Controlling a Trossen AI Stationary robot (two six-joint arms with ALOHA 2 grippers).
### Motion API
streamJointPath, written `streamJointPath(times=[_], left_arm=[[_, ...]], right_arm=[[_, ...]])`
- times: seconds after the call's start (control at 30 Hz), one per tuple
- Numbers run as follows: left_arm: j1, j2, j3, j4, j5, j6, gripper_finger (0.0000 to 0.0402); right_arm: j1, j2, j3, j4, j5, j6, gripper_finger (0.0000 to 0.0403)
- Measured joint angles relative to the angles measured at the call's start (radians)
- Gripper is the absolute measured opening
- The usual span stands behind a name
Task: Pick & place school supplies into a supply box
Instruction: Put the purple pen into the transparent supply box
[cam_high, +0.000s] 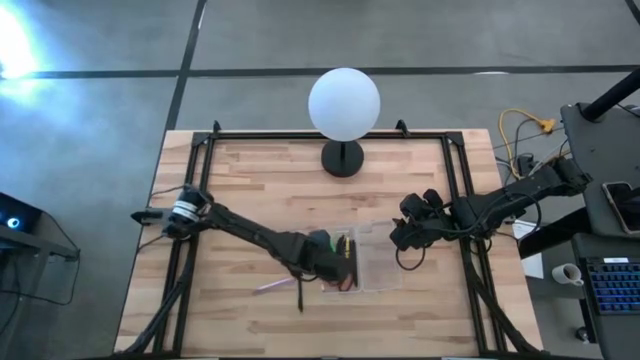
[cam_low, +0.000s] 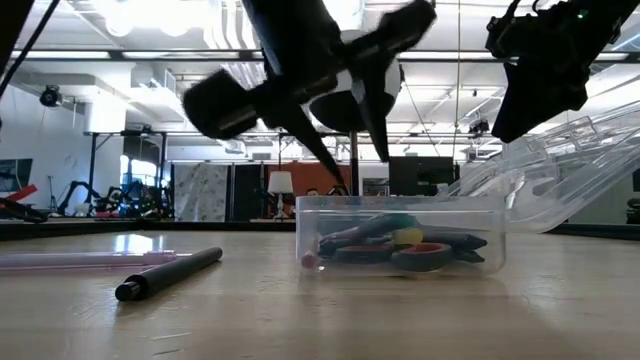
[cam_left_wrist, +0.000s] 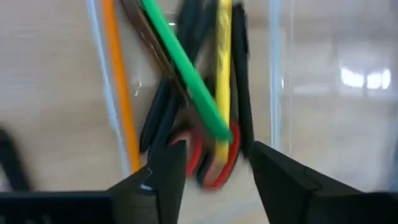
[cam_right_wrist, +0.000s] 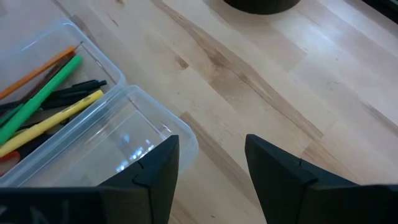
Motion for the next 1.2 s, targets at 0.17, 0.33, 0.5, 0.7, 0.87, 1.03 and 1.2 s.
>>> streamJointPath(times=[0.17, 0.33, 0.5, 0.7, 0.87, 1.03, 1.2], left_arm=[[-0.066, -0.056, 0.005, -0.089, 0.085, 0.234, 0.0169], [-0.151, -0.056, -0.002, -0.197, 0.156, 0.633, 0.0162], [-0.18, -0.056, -0.043, -0.235, 0.135, 0.981, 0.0161], [-0.176, -0.055, -0.094, -0.381, 0.121, 0.975, 0.0161], [-0.18, -0.055, -0.179, -0.341, 0.118, 1.02, 0.0161], [-0.156, -0.055, -0.267, -0.277, 0.118, 1.005, 0.0161], [-0.145, -0.064, -0.329, -0.188, 0.159, 1.004, 0.016]], right_arm=[[0.0, 0.0, 0.0, 0.001, 0.0, 0.0, 0.0176], [0.0, 0.0, 0.0, 0.004, 0.0, 0.0, 0.0176], [0.0, 0.0, 0.0, 0.005, 0.0, 0.0, 0.0176], [0.0, 0.0, 0.0, 0.008, 0.0, 0.0, 0.0176], [0.0, 0.0, 0.0, 0.015, 0.0, 0.0, 0.0176], [0.0, 0.0, 0.0, 0.016, 0.0, 0.0, 0.0176], [0.0, 0.0, 0.0, 0.02, 0.0, 0.0, 0.0176]])
